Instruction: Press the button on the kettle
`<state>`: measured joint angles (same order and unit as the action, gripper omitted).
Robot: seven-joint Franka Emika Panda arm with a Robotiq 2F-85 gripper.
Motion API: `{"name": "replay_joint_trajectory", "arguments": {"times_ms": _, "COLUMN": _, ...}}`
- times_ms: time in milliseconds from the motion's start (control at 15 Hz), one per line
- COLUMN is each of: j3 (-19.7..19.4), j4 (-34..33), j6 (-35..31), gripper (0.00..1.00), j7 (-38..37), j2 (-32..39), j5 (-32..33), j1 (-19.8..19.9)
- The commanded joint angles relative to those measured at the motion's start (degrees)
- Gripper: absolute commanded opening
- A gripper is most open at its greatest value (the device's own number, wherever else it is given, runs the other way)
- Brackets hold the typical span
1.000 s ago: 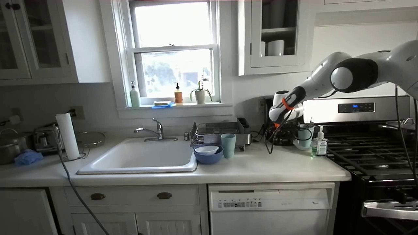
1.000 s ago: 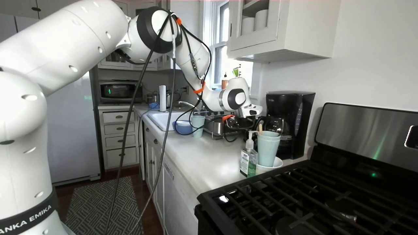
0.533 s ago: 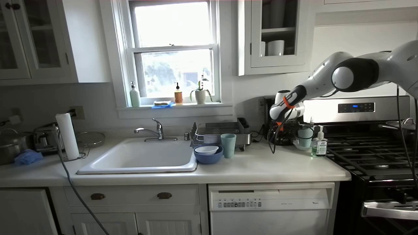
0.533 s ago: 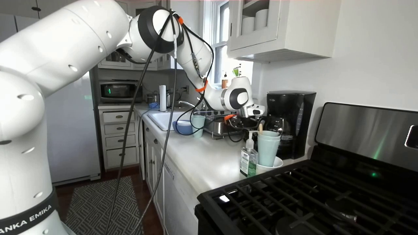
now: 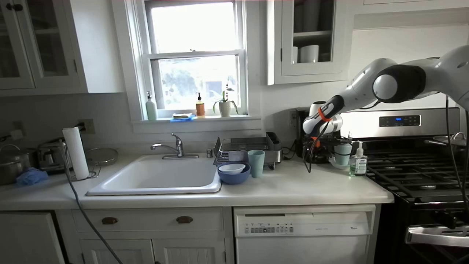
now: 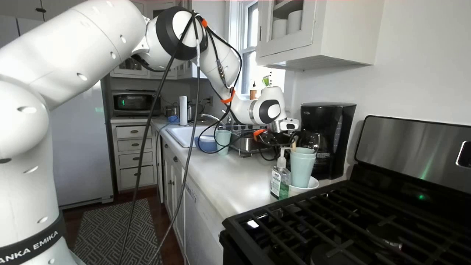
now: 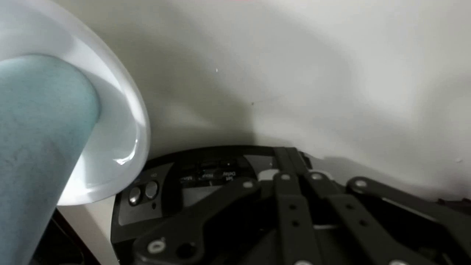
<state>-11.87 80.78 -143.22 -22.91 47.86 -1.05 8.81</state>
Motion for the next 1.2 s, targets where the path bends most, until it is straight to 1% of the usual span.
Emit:
{"name": "replay_joint_trajectory", "arguments": {"times_ms": 0, "j3": 0.4, "j4": -2.7, "j6": -3.2, "gripper": 0.01, "j7": 2.4, "j2": 2.5, "j5": -1.3, "j1": 1.2}}
{"name": "replay_joint_trajectory", "arguments": {"times_ms": 267, "j3": -0.3, "j4": -1.6, "j6": -2.6, "gripper": 0.01, "j7": 1.3, "j2": 1.3, "j5": -1.0, "j1": 0.5}}
{"name": "replay_joint_trajectory", "arguments": {"times_ms": 400, "j3": 0.7, "j4": 0.7, "j6": 0.8, "gripper": 0.01, "j7": 0.9, "j2": -1.2, "j5": -2.3, "j1": 0.4}}
{"name": "replay_joint_trajectory", "arguments": {"times_ms": 467, "j3": 2.1, "j4": 2.1, "j6": 2.2, "gripper": 0.01, "j7": 1.6, "j2": -2.7, "j5": -3.7, "j1": 0.9}}
{"name": "replay_joint_trajectory", "arguments": {"times_ms": 667, "j3": 4.1, "j4": 4.4, "j6": 5.3, "gripper": 0.01, "j7": 1.6, "j2": -5.4, "j5": -7.2, "j1": 1.1}}
{"name": "replay_joint_trajectory", "arguments": {"times_ms": 933, "j3": 4.8, "j4": 7.8, "j6": 10.5, "gripper": 0.02, "j7": -0.1, "j2": -9.4, "j5": -10.3, "j1": 0.4}}
{"name": "replay_joint_trajectory", "arguments": {"times_ms": 1133, "j3": 4.3, "j4": 12.3, "j6": 13.3, "gripper": 0.01, "j7": -2.0, "j2": -13.8, "j5": -11.5, "j1": -0.2}}
